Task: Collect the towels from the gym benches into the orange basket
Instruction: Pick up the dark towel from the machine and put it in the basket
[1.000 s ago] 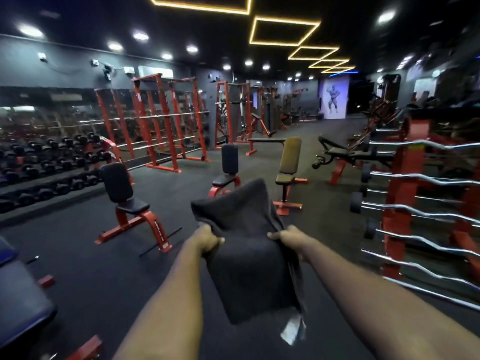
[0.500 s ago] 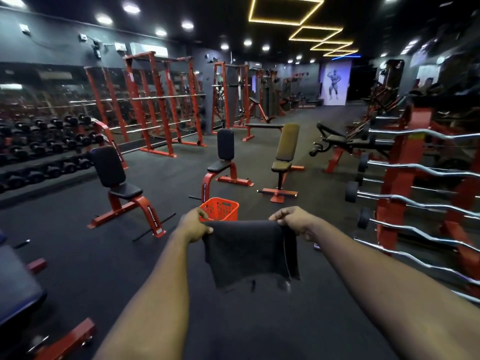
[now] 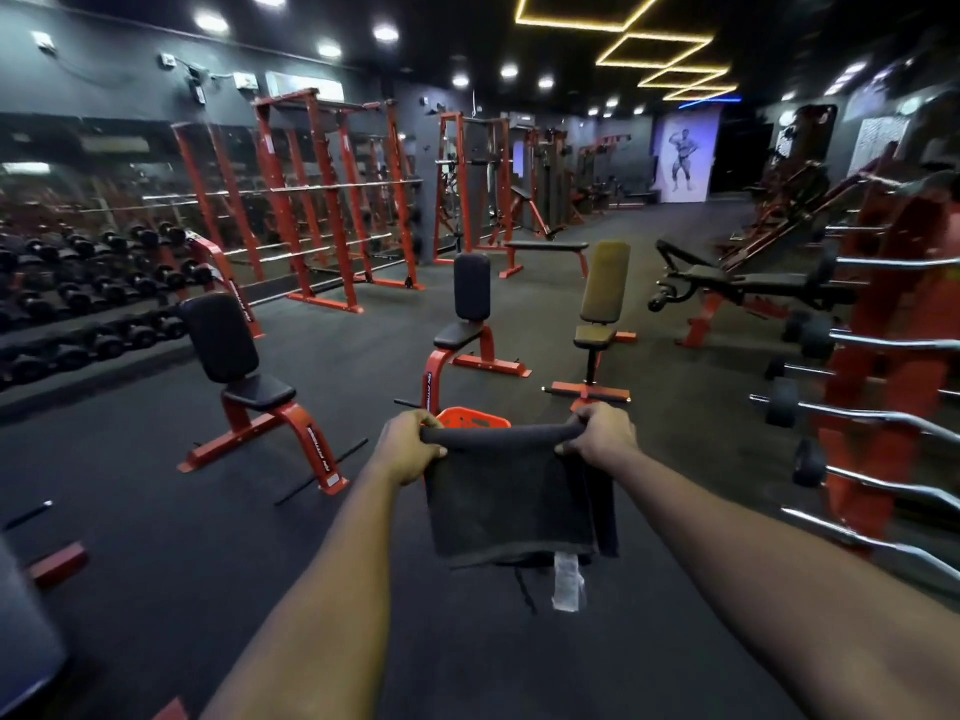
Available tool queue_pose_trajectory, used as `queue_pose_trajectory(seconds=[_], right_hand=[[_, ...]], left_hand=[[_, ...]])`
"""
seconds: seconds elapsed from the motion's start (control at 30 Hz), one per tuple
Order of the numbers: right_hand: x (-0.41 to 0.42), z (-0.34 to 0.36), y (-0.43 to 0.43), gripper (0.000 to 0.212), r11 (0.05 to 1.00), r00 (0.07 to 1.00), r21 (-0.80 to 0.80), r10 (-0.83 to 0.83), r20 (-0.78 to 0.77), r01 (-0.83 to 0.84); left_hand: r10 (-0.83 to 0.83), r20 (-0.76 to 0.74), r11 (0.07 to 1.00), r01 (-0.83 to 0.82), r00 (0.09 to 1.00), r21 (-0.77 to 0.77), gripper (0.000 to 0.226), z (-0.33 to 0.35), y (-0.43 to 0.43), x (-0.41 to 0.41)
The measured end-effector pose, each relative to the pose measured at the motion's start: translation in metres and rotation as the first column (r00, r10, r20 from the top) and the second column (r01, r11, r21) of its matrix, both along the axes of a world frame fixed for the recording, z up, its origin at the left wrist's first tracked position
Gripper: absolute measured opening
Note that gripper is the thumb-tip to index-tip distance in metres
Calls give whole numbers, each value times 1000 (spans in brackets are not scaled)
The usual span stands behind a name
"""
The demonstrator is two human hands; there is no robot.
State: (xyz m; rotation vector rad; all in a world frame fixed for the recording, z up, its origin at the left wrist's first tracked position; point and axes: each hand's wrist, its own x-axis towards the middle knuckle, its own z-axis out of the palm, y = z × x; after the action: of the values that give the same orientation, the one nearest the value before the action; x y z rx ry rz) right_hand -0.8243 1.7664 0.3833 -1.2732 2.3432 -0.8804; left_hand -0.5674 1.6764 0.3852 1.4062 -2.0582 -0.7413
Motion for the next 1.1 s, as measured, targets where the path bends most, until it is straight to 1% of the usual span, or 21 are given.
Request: queue_pose_trajectory(seconds=[0.1, 0.17, 0.23, 0.33, 0.4, 0.5, 0.57, 0.63, 0.7, 0.73, 0.77, 0.83, 0.97, 1.07, 1.1], right_hand=[[15, 9, -65, 31, 998, 999, 69, -18, 40, 15], [23, 12, -111, 31, 994, 999, 106, -28, 31, 25], [29, 9, -155, 32, 990, 997, 124, -71, 9, 69], [32, -4, -235, 35, 989, 994, 99, -113, -6, 113], [30, -11, -276, 32, 991, 993, 65, -115, 3, 114], [16, -34, -351, 27, 997, 995, -1, -77, 64, 77], [0, -53, -414, 22, 996, 994, -75, -43, 96, 50], [-13, -65, -461, 18, 986, 992, -165, 0, 129, 21], [-27, -76, -525, 18, 971, 991, -239, 25, 128, 6], [-31, -78, -541, 19, 965, 991, -263, 35, 130, 1], [-40, -81, -586, 20, 957, 990, -291, 34, 139, 8], [-43, -74, -603, 20, 948, 990, -317, 18, 143, 29], [-62, -83, -700, 22, 958, 989, -282, 0, 150, 42], [-81, -111, -776, 23, 971, 983, -226, -37, 180, 78], [-83, -115, -781, 24, 974, 983, -210, -45, 177, 83]], left_hand=[[36, 47, 998, -34, 998, -49, 19, 10, -65, 10], [69, 65, 995, -64, 996, -74, 18, 14, -109, 14], [90, 86, 991, -81, 992, -109, 16, 15, -152, 17], [122, 107, 980, -103, 987, -169, 10, 8, -228, 17], [138, 100, 973, -116, 985, -201, 6, 1, -268, 15], [118, 81, 968, -97, 990, -232, 9, -13, -342, 9], [99, 35, 976, -90, 995, -200, 14, -22, -405, -3], [87, 10, 982, -84, 996, -169, 12, -26, -455, -12], [76, 21, 986, -72, 997, -147, 6, -33, -523, -26], [77, 19, 988, -74, 997, -134, 6, -37, -542, -31], [82, 24, 988, -78, 996, -131, 7, -39, -589, -40], [74, 10, 989, -72, 997, -131, 7, -37, -611, -47], [35, 42, 995, -30, 999, -97, 7, -51, -717, -67], [3, 49, 1000, -2, 999, -30, 9, -80, -803, -88], [1, 52, 1000, -1, 999, -13, 9, -86, -812, -90]])
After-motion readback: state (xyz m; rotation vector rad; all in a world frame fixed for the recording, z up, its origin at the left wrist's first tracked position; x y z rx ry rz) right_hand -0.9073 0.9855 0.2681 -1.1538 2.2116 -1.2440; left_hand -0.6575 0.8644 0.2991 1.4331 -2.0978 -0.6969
